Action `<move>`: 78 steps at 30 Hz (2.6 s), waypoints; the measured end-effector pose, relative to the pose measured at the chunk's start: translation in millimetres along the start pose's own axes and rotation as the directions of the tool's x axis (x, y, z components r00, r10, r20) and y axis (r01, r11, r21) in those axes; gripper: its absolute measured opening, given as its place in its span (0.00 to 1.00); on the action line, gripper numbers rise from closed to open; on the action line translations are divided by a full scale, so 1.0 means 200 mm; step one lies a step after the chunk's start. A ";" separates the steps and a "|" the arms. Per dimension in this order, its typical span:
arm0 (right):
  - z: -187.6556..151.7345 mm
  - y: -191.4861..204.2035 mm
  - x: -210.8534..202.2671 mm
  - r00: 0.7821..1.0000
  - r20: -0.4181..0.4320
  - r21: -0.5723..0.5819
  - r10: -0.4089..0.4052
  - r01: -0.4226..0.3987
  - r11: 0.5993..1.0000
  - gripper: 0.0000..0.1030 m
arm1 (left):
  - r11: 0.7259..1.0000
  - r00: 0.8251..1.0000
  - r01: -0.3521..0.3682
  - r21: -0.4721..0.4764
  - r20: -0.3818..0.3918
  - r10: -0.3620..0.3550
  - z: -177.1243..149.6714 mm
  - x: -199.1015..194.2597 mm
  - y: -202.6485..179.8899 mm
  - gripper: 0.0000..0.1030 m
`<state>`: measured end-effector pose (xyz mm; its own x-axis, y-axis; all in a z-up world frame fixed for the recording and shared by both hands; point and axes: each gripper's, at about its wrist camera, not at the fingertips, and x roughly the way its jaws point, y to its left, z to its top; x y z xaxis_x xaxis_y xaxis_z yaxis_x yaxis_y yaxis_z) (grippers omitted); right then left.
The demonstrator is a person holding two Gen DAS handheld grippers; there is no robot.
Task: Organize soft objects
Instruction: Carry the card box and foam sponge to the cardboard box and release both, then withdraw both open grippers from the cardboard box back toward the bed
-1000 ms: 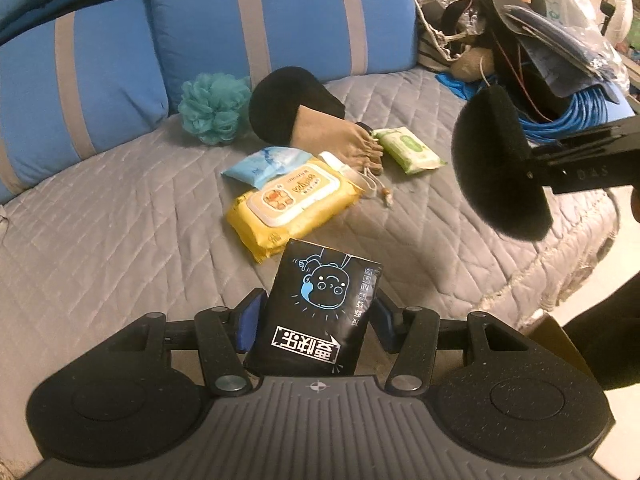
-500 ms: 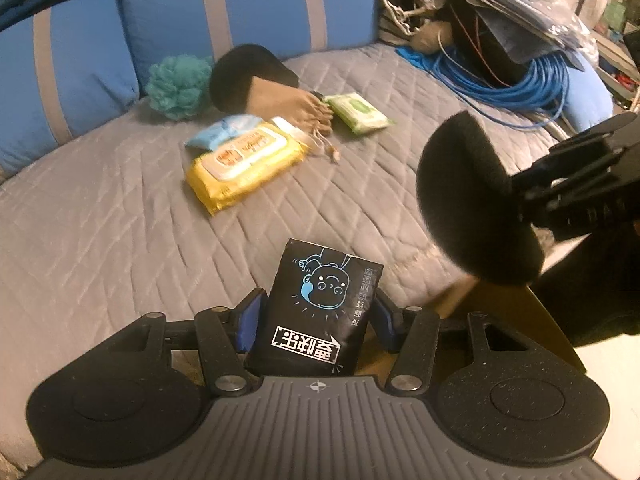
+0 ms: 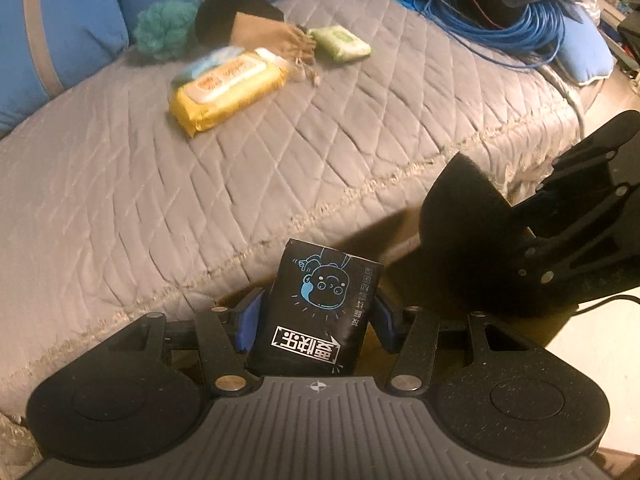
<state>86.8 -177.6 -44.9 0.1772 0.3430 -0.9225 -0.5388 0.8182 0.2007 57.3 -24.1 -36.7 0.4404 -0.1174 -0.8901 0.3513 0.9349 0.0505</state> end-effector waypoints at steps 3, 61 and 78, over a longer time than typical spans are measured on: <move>-0.01 0.01 0.03 0.999 -0.029 -0.012 -0.014 0.014 1.000 0.43 | 1.000 1.000 0.005 0.000 -0.017 -0.005 -0.02 0.01 -0.01 0.53; 0.04 -0.07 -0.04 0.988 0.090 0.081 -0.123 0.116 0.990 1.00 | 0.993 0.993 -0.103 -0.061 0.045 0.106 0.02 -0.04 0.03 0.75; 0.15 -0.20 -0.19 0.916 0.284 0.167 -0.283 0.244 0.955 1.00 | 0.985 0.972 -0.128 -0.120 0.181 0.148 0.08 -0.13 0.06 0.75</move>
<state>126.1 -209.5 -9.0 0.5492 0.2137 -0.8079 -0.3343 0.9422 0.0219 63.0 -14.7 -6.4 0.6297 -0.0362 -0.7760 0.1908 0.9755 0.1093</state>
